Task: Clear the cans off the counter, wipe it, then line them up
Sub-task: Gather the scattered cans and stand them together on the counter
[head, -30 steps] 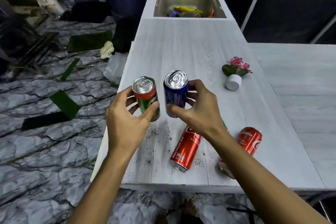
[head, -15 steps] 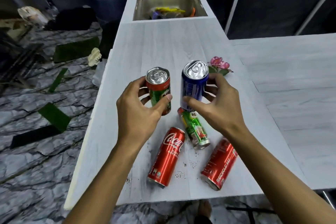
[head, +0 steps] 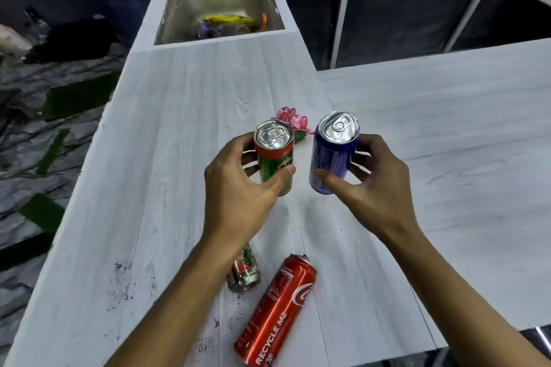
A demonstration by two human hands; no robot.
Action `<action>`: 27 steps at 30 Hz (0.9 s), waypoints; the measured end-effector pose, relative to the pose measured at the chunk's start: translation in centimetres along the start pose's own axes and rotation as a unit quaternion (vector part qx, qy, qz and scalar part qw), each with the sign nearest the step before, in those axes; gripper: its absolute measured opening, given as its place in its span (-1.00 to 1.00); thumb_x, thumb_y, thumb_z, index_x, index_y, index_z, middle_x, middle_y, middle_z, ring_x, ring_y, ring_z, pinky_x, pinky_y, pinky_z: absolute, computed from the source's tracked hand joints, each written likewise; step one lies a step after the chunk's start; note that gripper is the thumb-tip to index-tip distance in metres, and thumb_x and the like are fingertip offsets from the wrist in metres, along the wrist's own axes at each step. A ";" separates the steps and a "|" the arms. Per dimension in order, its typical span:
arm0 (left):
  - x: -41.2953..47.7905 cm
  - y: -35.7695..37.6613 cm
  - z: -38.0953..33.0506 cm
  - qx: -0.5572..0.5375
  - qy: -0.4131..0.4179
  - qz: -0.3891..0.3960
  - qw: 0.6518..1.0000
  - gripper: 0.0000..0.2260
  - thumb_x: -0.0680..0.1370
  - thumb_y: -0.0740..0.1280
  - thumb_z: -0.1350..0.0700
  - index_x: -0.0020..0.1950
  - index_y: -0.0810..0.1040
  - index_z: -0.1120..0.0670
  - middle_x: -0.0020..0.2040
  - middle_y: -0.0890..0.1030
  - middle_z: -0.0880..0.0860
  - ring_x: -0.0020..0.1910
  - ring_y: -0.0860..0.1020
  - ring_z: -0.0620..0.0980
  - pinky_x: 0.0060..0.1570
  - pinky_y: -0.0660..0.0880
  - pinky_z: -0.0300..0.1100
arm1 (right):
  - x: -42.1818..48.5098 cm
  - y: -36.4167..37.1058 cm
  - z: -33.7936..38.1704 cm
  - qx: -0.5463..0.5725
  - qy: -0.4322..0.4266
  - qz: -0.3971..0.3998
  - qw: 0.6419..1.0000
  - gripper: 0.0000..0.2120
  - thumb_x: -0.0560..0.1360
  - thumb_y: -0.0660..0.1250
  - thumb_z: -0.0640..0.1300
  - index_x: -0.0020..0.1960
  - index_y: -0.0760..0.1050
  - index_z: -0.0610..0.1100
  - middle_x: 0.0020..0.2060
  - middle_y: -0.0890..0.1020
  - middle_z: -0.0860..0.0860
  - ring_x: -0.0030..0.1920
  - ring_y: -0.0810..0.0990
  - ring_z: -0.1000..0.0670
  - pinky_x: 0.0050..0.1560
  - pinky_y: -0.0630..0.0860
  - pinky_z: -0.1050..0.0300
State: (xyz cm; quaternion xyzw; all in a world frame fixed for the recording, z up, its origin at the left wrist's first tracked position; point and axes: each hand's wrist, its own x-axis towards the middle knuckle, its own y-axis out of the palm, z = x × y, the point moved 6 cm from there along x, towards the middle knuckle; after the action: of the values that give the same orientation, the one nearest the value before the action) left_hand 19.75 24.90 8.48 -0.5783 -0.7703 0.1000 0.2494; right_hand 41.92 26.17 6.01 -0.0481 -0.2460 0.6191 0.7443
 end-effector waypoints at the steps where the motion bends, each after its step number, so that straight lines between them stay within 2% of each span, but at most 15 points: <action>1: 0.3 1.2 -0.5 -0.003 0.002 0.005 1.000 -0.42 0.35 0.65 -0.03 0.33 0.57 -0.04 0.18 0.65 -0.14 0.13 0.63 -0.19 0.09 0.60 -0.33 | 0.4 -1.0 -0.6 -0.001 0.002 -0.010 1.000 -0.42 0.27 0.62 0.01 0.20 0.44 0.09 0.02 0.55 0.35 0.06 0.57 0.39 -0.05 0.50 0.51; 3: 0.9 3.6 -1.4 -0.005 0.009 0.016 1.000 -0.42 0.36 0.65 -0.02 0.34 0.56 -0.03 0.19 0.64 -0.14 0.15 0.63 -0.16 0.11 0.60 -0.27 | 1.2 -2.8 -1.7 -0.002 0.008 -0.026 1.000 -0.43 0.26 0.62 0.01 0.20 0.47 0.05 0.04 0.60 0.30 0.07 0.60 0.34 -0.04 0.51 0.49; 6: 1.3 6.6 -2.1 -0.008 0.013 0.038 0.999 -0.38 0.36 0.65 -0.03 0.37 0.53 -0.04 0.21 0.61 -0.15 0.16 0.61 -0.16 0.07 0.55 -0.38 | 1.9 -4.8 -3.3 -0.001 0.015 -0.040 0.999 -0.43 0.26 0.60 0.03 0.20 0.50 0.00 0.04 0.62 0.25 0.07 0.61 0.30 -0.03 0.51 0.48; 8: 1.2 8.3 -2.1 -0.009 0.010 0.049 0.999 -0.39 0.36 0.65 -0.03 0.36 0.53 -0.04 0.20 0.60 -0.16 0.14 0.61 -0.19 0.05 0.55 -0.39 | 1.9 -5.8 -4.6 -0.001 0.023 -0.045 0.999 -0.43 0.26 0.60 0.03 0.21 0.50 0.00 0.04 0.63 0.24 0.08 0.62 0.28 -0.01 0.52 0.46; 12: 1.2 11.3 -2.5 -0.010 0.009 0.067 0.998 -0.40 0.36 0.65 -0.01 0.35 0.53 -0.05 0.18 0.60 -0.16 0.07 0.59 -0.30 0.00 0.51 -0.49 | 2.0 -7.9 -7.1 -0.001 0.042 -0.062 0.997 -0.44 0.27 0.62 0.00 0.20 0.50 -0.01 0.04 0.64 0.21 0.08 0.62 0.26 0.01 0.54 0.43; 16: 1.8 14.4 -3.0 -0.006 0.006 0.076 0.997 -0.39 0.35 0.66 -0.01 0.33 0.55 0.01 0.23 0.63 -0.03 0.09 0.63 -0.20 -0.01 0.51 -0.50 | 2.7 -9.8 -9.0 -0.002 0.055 -0.075 0.996 -0.44 0.27 0.63 -0.04 0.20 0.49 0.01 0.04 0.62 0.24 0.08 0.63 0.25 0.04 0.57 0.38; 18: 2.3 16.1 -3.4 -0.003 0.007 0.080 0.997 -0.38 0.35 0.66 -0.01 0.34 0.55 0.05 0.23 0.64 -0.05 0.12 0.63 -0.16 -0.02 0.51 -0.52 | 3.2 -10.8 -10.0 -0.007 0.060 -0.080 0.995 -0.44 0.27 0.62 -0.02 0.21 0.49 0.02 0.04 0.61 0.24 0.08 0.63 0.25 0.04 0.58 0.36; 21: 3.1 18.2 -4.3 -0.003 0.015 0.090 0.996 -0.38 0.35 0.66 0.01 0.35 0.55 0.06 0.20 0.61 -0.12 0.07 0.59 -0.22 -0.05 0.47 -0.57 | 4.4 -12.2 -11.0 -0.009 0.067 -0.094 0.993 -0.42 0.27 0.60 0.02 0.22 0.49 0.01 0.03 0.61 0.24 0.08 0.63 0.26 0.05 0.58 0.36; 27: 5.6 22.0 -5.8 0.002 0.031 0.100 0.994 -0.38 0.36 0.65 -0.03 0.36 0.54 0.04 0.23 0.62 -0.11 0.10 0.58 -0.21 0.00 0.50 -0.47 | 7.5 -14.2 -12.8 -0.019 0.061 -0.118 0.991 -0.38 0.28 0.59 0.02 0.28 0.50 -0.08 0.04 0.63 0.15 0.07 0.64 0.23 0.07 0.61 0.30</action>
State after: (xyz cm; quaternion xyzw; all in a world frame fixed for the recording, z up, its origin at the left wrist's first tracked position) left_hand 40.00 36.19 5.22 -0.6551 -0.7000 0.1076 0.2631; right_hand 60.94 33.03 2.42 -0.0709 -0.2161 0.5178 0.8247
